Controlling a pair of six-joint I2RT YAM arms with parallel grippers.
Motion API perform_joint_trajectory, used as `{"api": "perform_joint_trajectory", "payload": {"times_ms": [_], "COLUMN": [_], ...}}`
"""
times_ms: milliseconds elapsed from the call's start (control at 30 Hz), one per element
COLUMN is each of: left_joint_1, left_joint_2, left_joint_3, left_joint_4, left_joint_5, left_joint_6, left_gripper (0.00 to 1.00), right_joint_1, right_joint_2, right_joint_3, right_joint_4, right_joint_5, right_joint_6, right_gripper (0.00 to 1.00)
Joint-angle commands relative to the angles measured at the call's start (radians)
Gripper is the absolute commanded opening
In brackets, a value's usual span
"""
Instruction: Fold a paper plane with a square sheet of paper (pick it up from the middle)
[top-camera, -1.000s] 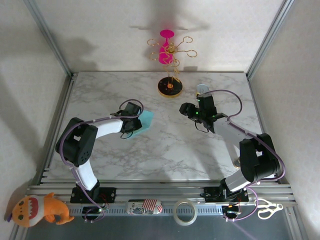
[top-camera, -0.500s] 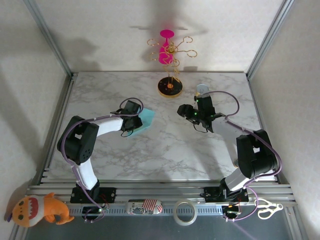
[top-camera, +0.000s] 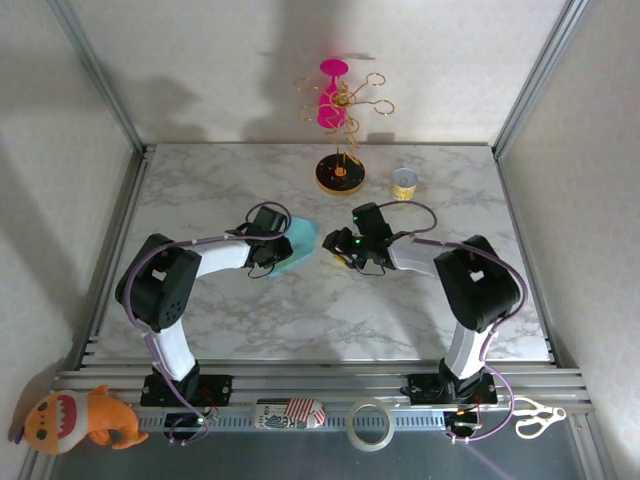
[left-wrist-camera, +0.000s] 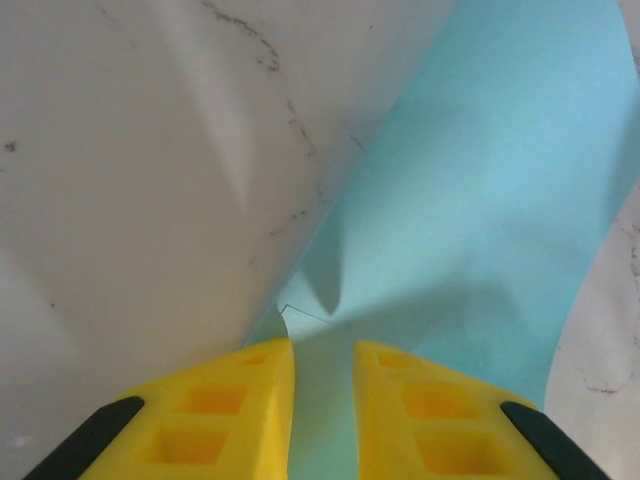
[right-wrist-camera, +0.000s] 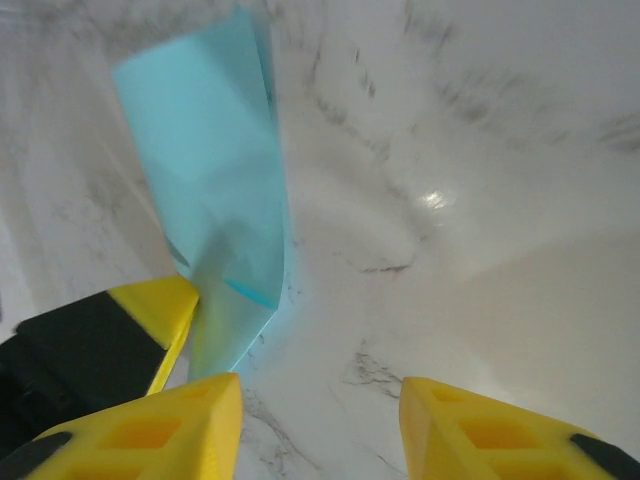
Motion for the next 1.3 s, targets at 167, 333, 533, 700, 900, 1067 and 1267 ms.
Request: {"api": "perform_joint_trajectory", "payload": {"times_ms": [167, 333, 533, 700, 900, 1067, 1267], "left_joint_1": [-0.016, -0.015, -0.014, -0.014, -0.013, -0.013, -0.010], "left_joint_2": [0.003, 0.006, 0.004, 0.004, -0.002, -0.009, -0.038], "left_joint_3": [-0.034, -0.034, -0.034, -0.033, -0.036, -0.040, -0.039], "left_joint_4": [-0.039, -0.039, -0.040, -0.040, -0.046, -0.048, -0.055], "left_joint_5": [0.028, 0.030, 0.029, 0.027, 0.021, 0.016, 0.012], "left_joint_6": [-0.035, -0.034, -0.031, -0.031, -0.031, -0.031, -0.028], "left_gripper": [0.22, 0.22, 0.22, 0.22, 0.22, 0.22, 0.22], "right_joint_1": [0.082, 0.092, 0.094, 0.096, 0.096, 0.094, 0.094], "right_joint_2": [0.120, 0.165, 0.207, 0.230, 0.232, 0.226, 0.225], "right_joint_3": [0.129, 0.179, 0.217, 0.228, 0.213, 0.197, 0.209], "right_joint_4": [-0.029, -0.048, -0.066, -0.040, 0.050, 0.093, 0.075], "right_joint_5": [0.014, 0.014, 0.004, -0.011, -0.037, -0.039, -0.016], "right_joint_6": [0.138, 0.152, 0.156, 0.158, 0.179, 0.204, 0.198], "right_gripper": [0.42, 0.39, 0.36, 0.35, 0.27, 0.19, 0.08]}}
